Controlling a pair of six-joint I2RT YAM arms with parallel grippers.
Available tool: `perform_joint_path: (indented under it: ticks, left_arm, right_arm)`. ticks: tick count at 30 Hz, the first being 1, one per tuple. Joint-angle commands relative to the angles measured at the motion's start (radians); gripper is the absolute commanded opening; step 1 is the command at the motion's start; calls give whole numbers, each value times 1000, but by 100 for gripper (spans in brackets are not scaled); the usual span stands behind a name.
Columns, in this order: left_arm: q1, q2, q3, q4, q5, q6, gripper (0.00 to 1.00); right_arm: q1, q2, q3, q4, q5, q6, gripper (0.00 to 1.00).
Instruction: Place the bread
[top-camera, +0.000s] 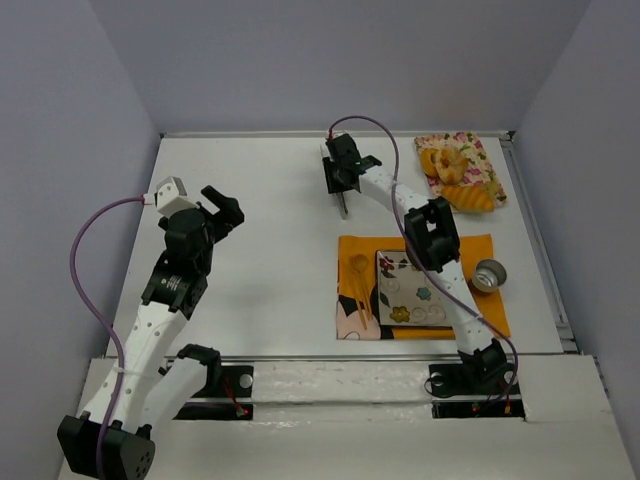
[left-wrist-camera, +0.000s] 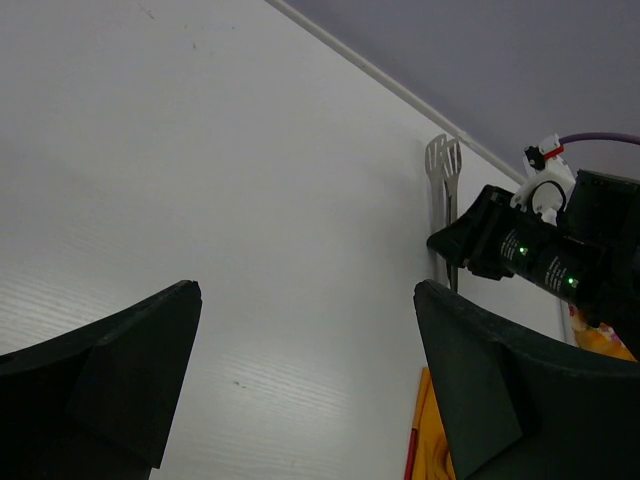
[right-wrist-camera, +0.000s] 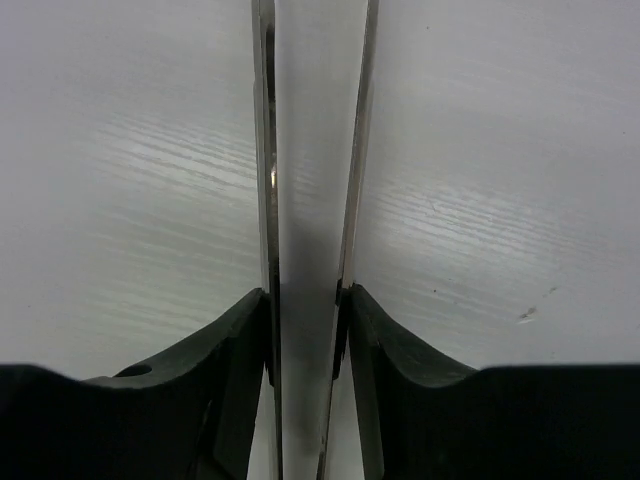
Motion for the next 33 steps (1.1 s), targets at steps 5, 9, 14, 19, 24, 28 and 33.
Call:
perform_joint_path:
  ticks: [5,9,14,19,24,28,33]
  left_arm:
    - [4,-20,-7,16,-15,-5,99]
    - [4,-19,-14,22,-7,-5,99]
    - [4,-2,-9,31,11,-5,99]
    - [4,4,-9,33,22,-8,99]
    - [4,15,-20,51,40,-9,99]
    - [4,44,-18,59,46,-8,99]
    - [4,72,-11,63,51,-5,99]
  right_arm:
    - [0,-191,-57,-15,60,-21,38]
    - [0,-462,-303,59,103,-11,38]
    - [-10,-741,-639,125,142,46,39]
    - [-44,-999,-935,130,205,106,40]
    - [-153,-1290,-1163,69,254,173,43]
    - [-240,-1415,-1212,-11,323,192,46]
    - [-319,-1371,-1195,-37,314,126,47]
